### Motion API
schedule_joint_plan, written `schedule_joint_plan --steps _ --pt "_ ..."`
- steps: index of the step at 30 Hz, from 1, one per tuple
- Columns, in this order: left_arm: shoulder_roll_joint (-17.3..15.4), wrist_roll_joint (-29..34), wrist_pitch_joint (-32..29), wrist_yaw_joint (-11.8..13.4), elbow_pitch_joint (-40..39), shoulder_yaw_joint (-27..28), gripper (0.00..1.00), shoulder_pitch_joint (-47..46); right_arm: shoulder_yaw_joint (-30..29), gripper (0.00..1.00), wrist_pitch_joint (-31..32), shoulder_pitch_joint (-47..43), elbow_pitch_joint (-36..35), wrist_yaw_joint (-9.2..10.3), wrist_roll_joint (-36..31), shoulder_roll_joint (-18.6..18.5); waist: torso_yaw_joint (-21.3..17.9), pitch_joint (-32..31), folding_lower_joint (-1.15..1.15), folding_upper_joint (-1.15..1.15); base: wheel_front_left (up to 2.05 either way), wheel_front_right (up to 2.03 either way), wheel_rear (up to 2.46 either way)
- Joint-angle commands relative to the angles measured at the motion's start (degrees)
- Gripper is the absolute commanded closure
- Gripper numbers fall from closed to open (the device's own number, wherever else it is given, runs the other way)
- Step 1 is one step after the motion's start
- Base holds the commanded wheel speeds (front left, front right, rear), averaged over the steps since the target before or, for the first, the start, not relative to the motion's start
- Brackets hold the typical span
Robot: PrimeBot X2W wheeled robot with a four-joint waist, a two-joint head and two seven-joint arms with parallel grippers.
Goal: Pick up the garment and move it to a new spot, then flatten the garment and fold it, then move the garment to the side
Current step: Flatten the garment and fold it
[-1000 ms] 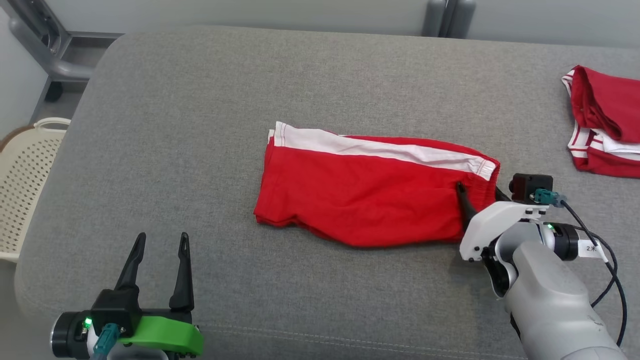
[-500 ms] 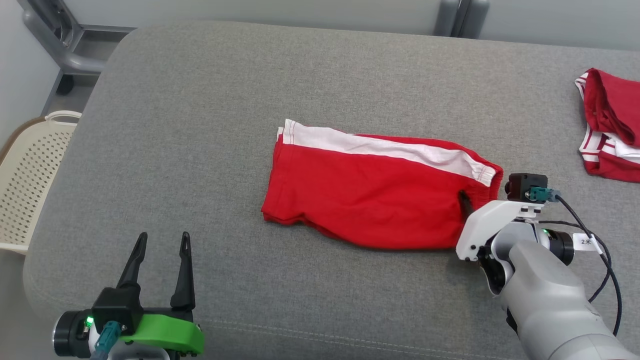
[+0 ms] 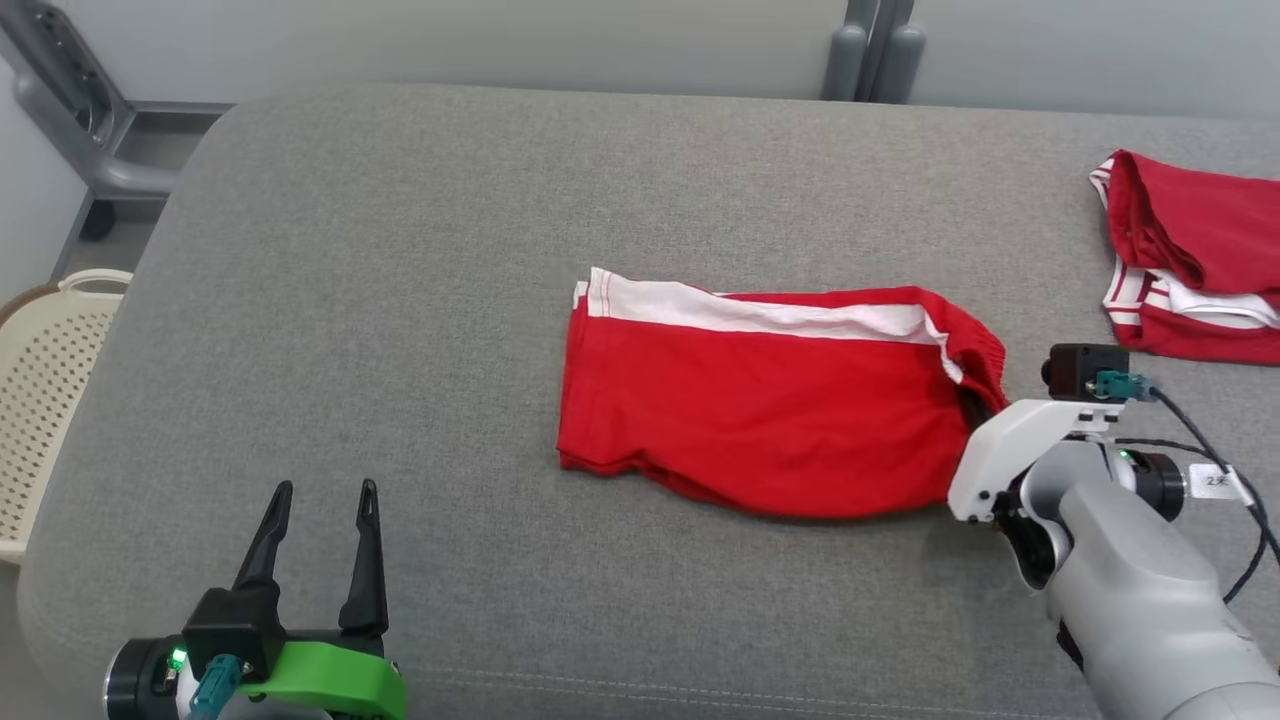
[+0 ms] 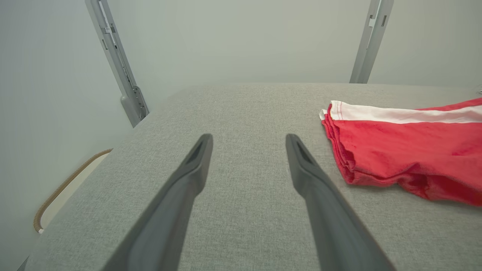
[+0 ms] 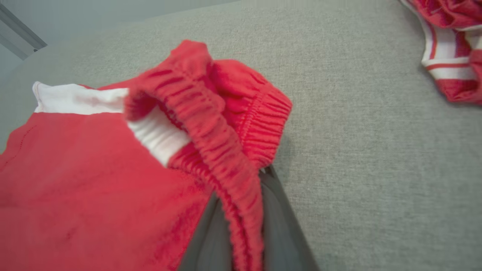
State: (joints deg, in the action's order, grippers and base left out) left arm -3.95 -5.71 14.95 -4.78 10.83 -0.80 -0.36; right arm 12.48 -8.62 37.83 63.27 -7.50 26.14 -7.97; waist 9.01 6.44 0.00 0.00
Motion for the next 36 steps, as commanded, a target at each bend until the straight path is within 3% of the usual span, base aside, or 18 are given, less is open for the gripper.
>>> schedule_joint_plan --steps 1,8,15,25,36 --pt "0.12 0.2 0.19 -0.01 -0.03 0.1 0.0 0.7 0.92 1.0 0.49 -0.93 -1.29 0.03 1.46 -1.23 -1.16 -0.97 0.0 0.0 0.0 0.0 0.0" --pt "0.22 0.2 0.19 -0.17 -0.11 -0.09 0.0 1.35 6.32 1.0 3.17 -3.37 -9.41 0.03 8.11 -7.18 -2.85 -2.33 0.0 0.0 0.0 0.0 0.0" --pt "0.35 -0.21 0.19 -0.21 -0.23 -0.39 0.0 1.64 9.73 1.0 7.33 -5.53 -19.81 0.03 17.28 -9.53 -3.76 -2.34 0.0 0.0 0.0 0.0 0.0" --pt "0.59 -0.66 0.19 -0.35 0.19 -1.19 0.0 0.1 10.45 1.0 15.67 -6.92 -29.74 0.02 30.96 -8.57 -1.97 -1.27 0.0 0.0 0.0 0.0 0.0" --pt "0.83 -1.23 0.19 -0.35 1.06 -2.39 0.0 -0.83 9.51 1.0 21.76 -3.61 -26.86 0.01 37.5 -2.76 1.18 -0.73 0.0 0.0 0.0 0.0 0.0"
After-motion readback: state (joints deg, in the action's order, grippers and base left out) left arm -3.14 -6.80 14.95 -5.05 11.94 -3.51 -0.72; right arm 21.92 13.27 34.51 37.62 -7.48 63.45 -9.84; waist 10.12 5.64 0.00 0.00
